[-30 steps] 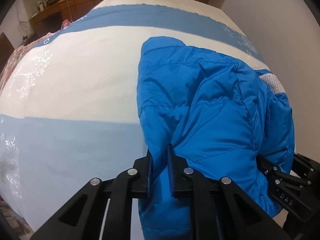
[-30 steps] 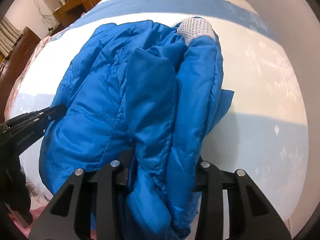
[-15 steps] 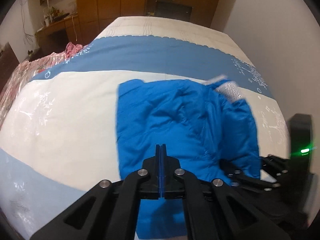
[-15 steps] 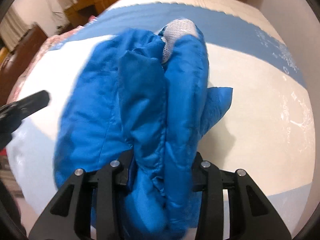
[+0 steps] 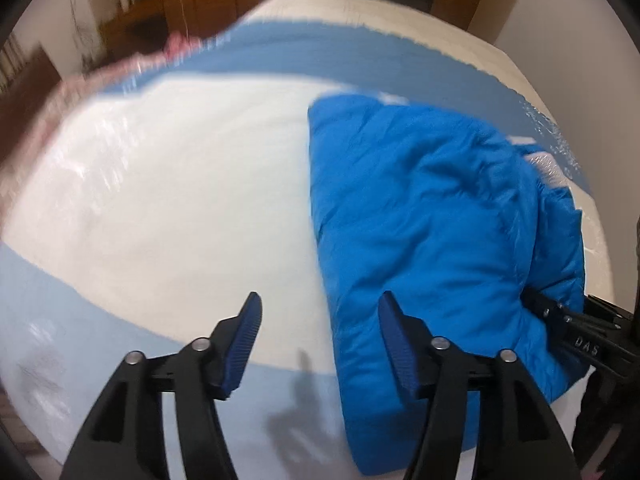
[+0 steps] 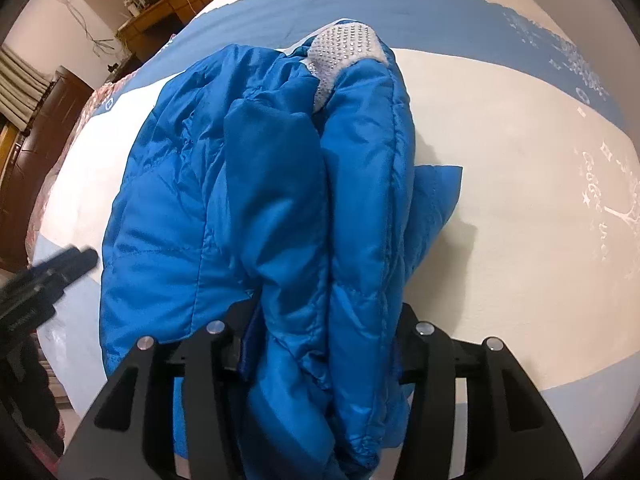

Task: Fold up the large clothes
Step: 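Open the right gripper and pull both grippers back from the bundle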

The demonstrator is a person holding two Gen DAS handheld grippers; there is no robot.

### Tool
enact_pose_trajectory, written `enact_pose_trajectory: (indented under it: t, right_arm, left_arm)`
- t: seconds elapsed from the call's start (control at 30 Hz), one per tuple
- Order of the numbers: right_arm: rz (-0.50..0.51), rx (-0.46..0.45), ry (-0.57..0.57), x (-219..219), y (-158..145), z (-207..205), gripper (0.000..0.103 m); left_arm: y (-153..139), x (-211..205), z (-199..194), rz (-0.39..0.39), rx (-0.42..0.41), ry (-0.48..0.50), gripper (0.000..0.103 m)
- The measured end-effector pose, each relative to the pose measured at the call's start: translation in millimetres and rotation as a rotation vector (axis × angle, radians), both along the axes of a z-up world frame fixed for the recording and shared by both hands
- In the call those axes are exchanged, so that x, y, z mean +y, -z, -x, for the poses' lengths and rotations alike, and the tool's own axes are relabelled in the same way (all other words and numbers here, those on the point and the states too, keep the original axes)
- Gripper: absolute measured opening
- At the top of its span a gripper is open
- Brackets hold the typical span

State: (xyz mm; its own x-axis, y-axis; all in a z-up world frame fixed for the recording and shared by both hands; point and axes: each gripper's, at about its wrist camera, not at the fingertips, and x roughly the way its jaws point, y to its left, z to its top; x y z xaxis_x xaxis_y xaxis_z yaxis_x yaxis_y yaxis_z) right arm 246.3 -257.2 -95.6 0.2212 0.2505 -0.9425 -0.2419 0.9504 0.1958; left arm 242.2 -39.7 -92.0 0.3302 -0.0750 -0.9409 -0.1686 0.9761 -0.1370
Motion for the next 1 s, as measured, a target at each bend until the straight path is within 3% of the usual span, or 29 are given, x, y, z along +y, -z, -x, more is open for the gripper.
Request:
enact_pose_trajectory:
  t: [0.07,0.27,0.33,0.5,0.57,0.77,0.9,1.0]
  right_arm:
    - [0.009,-0.003,-0.003,3.0,1.3,-0.7,0.048]
    - [0.046,-0.001,0.002,14.3,7.8,-1.5,0.052]
    - [0.063,-0.003,0.014,17.8,12.4,-1.5,0.055]
    - [0.062,-0.030,0.048,21.1,24.5,0.9,0.062]
    - [0.034,-0.020,0.065,17.2,26.9,0.3,0.062]
    - [-0.020,-0.025,0.111,1.2,-1.3,11.2,0.062]
    - [0.002,-0.093,0.109,-6.6,-40.9,32.4,0.062]
    - [0.032,-0.103,0.104,-10.5,-51.6,44.0,0.062]
  left_arm:
    - [12.0,3.2,-0.4,0.052,0.027,-0.003,0.063]
    - [26.5,-8.3,-8.8,0.041,0.016,-0.003,0.066]
    - [29.0,-15.1,-12.2,0.031,0.029,0.004,0.056]
    - [30.8,-45.3,-10.0,-0.137,-0.004,0.023,0.048]
    - [30.1,-48.6,-8.7,-0.162,-0.015,0.027,0.048]
    - [14.8,-34.6,-10.6,-0.095,0.009,0.025,0.049]
    - [2.1,-30.5,0.9,-0.077,-0.002,0.026,0.052]
    - [-5.2,-32.2,18.7,-0.074,-0.015,0.033,0.054]
